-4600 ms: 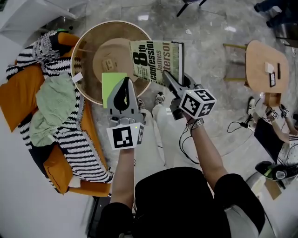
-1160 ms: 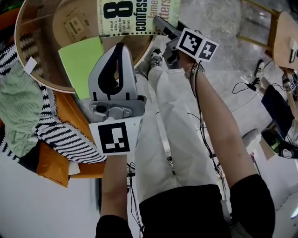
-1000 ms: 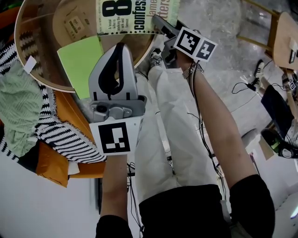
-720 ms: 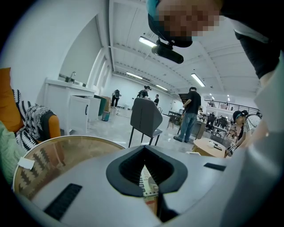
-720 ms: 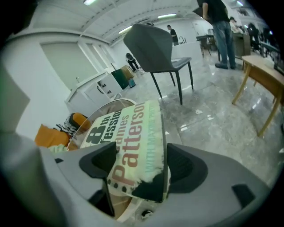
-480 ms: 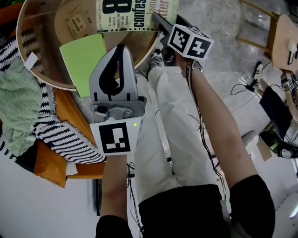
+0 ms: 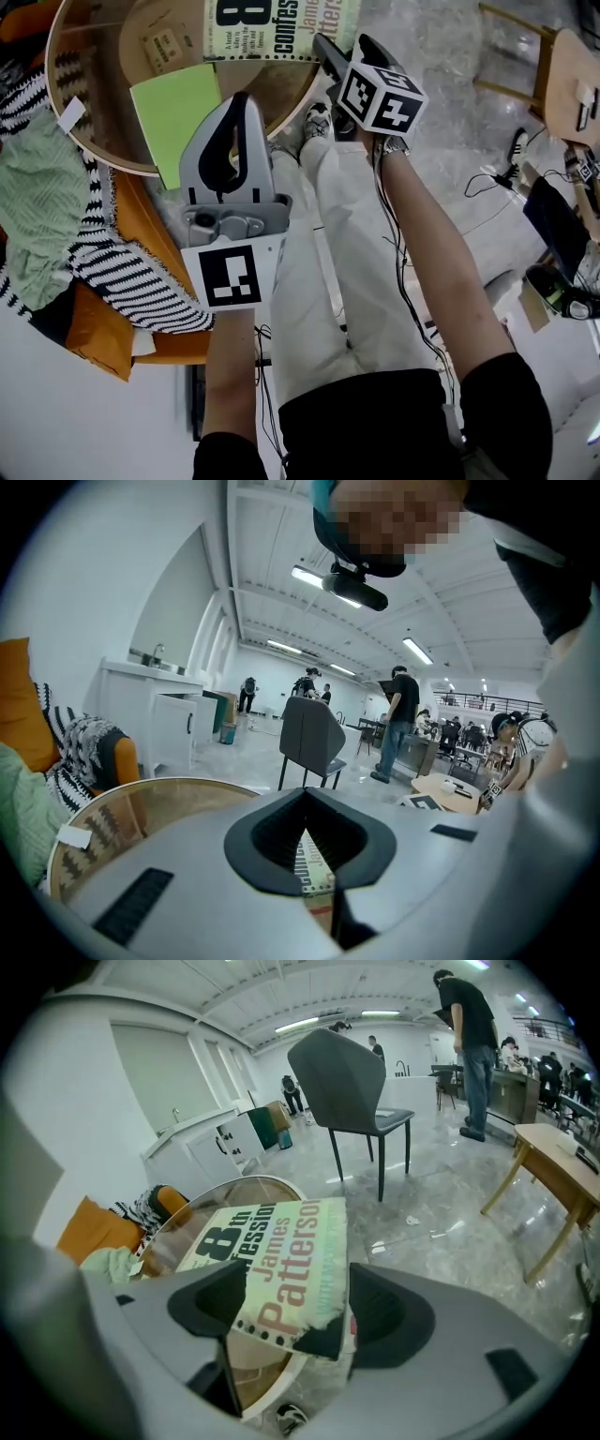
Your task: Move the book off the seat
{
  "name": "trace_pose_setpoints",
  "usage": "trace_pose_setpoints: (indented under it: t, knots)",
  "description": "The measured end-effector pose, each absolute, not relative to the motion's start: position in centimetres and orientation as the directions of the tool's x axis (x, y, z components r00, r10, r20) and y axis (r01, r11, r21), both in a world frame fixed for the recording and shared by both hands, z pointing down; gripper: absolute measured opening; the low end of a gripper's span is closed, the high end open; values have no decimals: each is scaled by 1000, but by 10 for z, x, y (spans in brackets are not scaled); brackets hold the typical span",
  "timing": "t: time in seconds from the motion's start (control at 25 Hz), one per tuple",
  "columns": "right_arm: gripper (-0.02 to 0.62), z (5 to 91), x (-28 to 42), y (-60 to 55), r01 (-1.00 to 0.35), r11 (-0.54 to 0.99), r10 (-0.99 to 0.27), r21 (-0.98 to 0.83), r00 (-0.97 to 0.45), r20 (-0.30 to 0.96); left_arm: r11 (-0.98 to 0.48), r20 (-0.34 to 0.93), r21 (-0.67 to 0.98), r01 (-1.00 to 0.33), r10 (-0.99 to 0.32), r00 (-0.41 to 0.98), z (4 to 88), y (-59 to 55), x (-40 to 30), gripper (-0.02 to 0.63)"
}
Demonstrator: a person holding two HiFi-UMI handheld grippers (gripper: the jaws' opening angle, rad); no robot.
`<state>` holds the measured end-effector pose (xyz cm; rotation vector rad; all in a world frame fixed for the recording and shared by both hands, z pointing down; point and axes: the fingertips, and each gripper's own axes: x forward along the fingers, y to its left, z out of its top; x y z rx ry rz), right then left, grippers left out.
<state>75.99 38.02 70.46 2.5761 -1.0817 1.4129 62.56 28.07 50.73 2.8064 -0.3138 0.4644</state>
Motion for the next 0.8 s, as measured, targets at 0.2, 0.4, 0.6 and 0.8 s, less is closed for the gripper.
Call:
trace_pose_setpoints:
  t: [0.2, 0.4, 0.6, 0.8]
  knots:
    - [347, 669, 744, 370, -608, -698, -650, -378, 318, 690, -938, 307, 228, -262, -186, 933, 492, 284, 620, 11]
    - [192, 629, 734, 363, -657, -652, -699, -378, 327, 636, -936, 319, 234, -264, -182, 930, 485, 293, 614, 10]
    - [46, 587, 728, 363, -663, -642, -726, -385, 364, 583, -939, 311, 225, -260, -184, 932, 472, 298, 611, 11]
    - [15, 546, 712, 364, -687, -589, -774, -424, 329, 541, -937, 282, 222, -270, -204, 937, 451, 301, 612, 11]
